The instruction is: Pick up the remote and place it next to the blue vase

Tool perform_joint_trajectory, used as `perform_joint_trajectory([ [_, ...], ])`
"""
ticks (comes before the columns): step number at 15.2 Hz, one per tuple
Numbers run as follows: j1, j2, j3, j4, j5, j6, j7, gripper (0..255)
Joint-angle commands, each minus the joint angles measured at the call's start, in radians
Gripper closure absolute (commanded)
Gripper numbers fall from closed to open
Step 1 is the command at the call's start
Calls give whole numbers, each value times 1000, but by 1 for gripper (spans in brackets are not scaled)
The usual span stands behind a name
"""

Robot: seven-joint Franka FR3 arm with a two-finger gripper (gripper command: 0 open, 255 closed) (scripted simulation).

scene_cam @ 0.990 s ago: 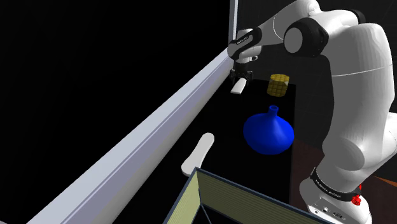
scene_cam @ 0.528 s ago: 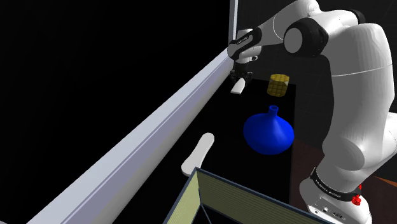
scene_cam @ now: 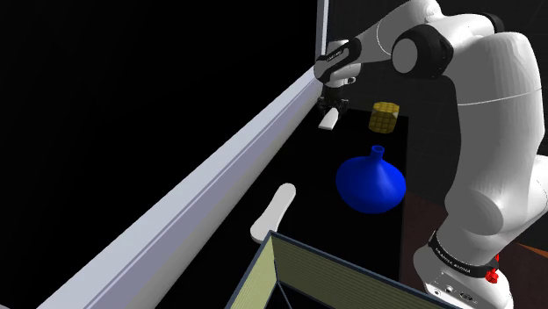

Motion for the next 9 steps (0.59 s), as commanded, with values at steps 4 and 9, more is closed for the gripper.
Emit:
perform_joint_trajectory([
  [4,1,-22,-2,21,-4,-43,2,255],
  [9,2,-46,-5,52,-9,-98,5,255],
])
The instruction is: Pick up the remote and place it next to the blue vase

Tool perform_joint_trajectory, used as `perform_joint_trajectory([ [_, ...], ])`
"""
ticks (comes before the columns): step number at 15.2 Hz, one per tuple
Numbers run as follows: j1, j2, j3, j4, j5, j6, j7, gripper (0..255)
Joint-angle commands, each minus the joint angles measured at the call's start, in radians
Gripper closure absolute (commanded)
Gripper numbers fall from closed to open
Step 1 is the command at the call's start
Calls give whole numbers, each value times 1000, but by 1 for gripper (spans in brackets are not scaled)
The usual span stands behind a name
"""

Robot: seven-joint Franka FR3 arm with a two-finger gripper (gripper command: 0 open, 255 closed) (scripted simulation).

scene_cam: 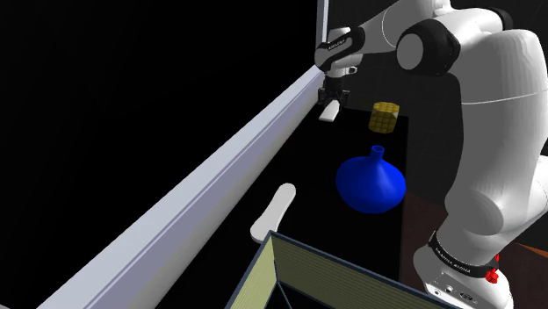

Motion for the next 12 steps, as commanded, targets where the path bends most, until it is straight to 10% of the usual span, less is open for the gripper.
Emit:
perform_joint_trajectory([
  [1,1,-10,-1,11,-2,-21,1,255],
  [12,0,-43,-4,109,-9,-152,6,255],
])
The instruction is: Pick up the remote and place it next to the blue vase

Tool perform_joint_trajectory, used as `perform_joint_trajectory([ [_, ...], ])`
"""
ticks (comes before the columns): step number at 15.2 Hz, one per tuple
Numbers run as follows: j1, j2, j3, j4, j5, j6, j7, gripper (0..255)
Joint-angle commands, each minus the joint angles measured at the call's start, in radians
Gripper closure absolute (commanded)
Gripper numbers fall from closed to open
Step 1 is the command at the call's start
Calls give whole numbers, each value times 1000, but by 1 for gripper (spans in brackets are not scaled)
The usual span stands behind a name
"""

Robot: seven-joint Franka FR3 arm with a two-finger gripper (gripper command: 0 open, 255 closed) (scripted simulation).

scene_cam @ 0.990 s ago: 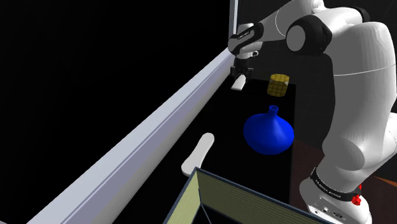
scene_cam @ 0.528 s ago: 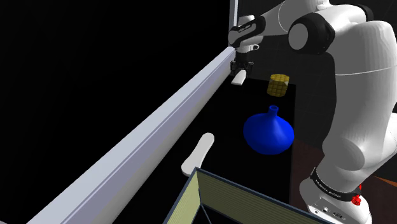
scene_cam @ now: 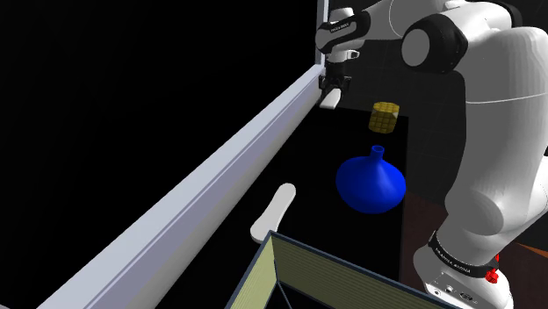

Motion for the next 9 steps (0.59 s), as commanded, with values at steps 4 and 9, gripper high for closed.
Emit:
perform_joint_trajectory([
  [4,-2,-9,-1,57,-2,-66,1,255],
  [9,-4,-10,-2,123,-3,-133,3,255],
])
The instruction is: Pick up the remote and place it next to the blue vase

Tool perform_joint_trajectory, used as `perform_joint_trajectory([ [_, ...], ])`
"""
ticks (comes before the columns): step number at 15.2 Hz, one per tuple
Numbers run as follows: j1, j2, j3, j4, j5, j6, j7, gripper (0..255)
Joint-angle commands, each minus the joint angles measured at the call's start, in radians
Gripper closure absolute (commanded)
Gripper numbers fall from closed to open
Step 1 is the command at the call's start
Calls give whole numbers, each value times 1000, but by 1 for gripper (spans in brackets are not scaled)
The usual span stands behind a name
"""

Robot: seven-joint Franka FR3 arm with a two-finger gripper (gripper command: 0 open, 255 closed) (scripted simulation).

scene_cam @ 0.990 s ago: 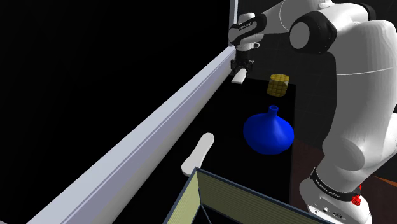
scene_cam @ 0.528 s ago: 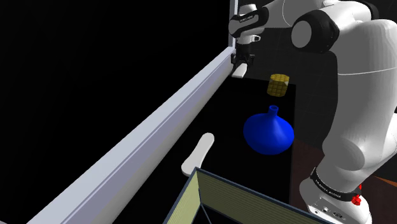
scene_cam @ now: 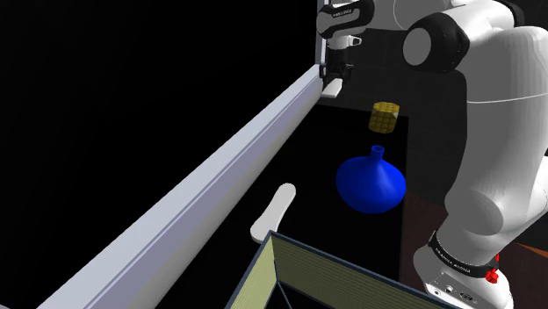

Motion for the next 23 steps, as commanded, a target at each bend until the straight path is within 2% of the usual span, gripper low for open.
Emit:
perform_joint_trajectory([
  [1,-1,-1,0,24,0,-26,1,255],
  [11,-10,25,-1,201,3,-176,3,255],
  [20,-27,94,1,430,12,-335,4,255],
  [23,2,-113,-8,110,-15,-222,3,255],
])
